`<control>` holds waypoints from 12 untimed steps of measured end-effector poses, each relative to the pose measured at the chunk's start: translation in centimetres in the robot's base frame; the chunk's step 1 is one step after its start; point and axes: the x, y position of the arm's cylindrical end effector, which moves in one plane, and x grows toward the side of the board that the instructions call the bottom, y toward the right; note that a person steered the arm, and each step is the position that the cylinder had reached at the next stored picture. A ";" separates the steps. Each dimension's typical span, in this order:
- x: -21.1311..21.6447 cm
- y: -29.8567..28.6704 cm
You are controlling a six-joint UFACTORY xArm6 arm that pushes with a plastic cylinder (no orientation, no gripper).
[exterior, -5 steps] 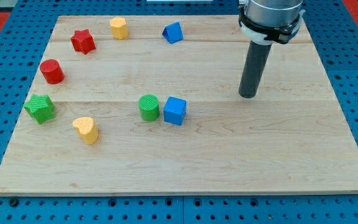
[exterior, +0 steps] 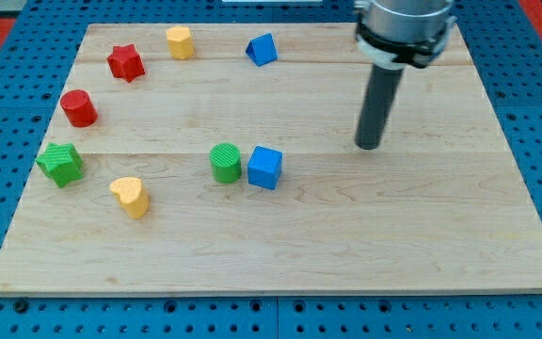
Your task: Move the cube towards the bottom right corner
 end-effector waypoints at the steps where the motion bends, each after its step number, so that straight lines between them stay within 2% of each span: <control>1: -0.8 -7.0; 2: -1.1 -15.3; 3: 2.3 -17.2; 4: 4.3 -14.5; 6: 4.3 -1.3; 7: 5.4 3.3; 9: 4.0 5.2; 11: 7.2 10.6; 12: 6.4 11.9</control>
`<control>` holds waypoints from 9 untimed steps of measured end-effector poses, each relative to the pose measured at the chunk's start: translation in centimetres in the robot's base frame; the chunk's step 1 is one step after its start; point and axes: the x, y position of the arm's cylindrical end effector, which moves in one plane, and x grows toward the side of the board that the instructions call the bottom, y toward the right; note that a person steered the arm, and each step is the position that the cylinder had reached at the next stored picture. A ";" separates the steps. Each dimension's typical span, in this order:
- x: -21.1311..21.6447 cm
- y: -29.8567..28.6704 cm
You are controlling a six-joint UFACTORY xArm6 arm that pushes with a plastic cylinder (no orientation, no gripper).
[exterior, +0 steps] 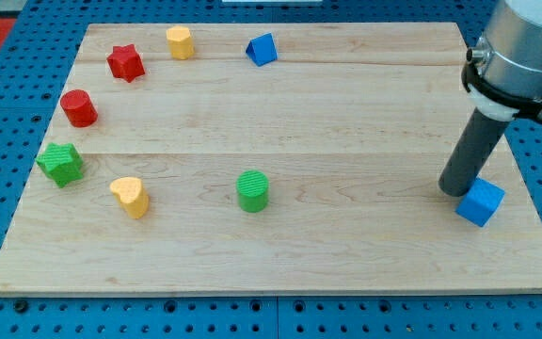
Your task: Move the cube towards the bottom right corner
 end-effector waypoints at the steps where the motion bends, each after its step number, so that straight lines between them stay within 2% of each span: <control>1: -1.9 3.1; 2: -1.1 6.1; 3: 1.1 5.1; 4: 2.3 3.0; 5: 4.5 -2.5; 6: 3.5 -0.7; 7: 4.3 1.5; 8: 12.5 1.7; 9: 13.2 -4.3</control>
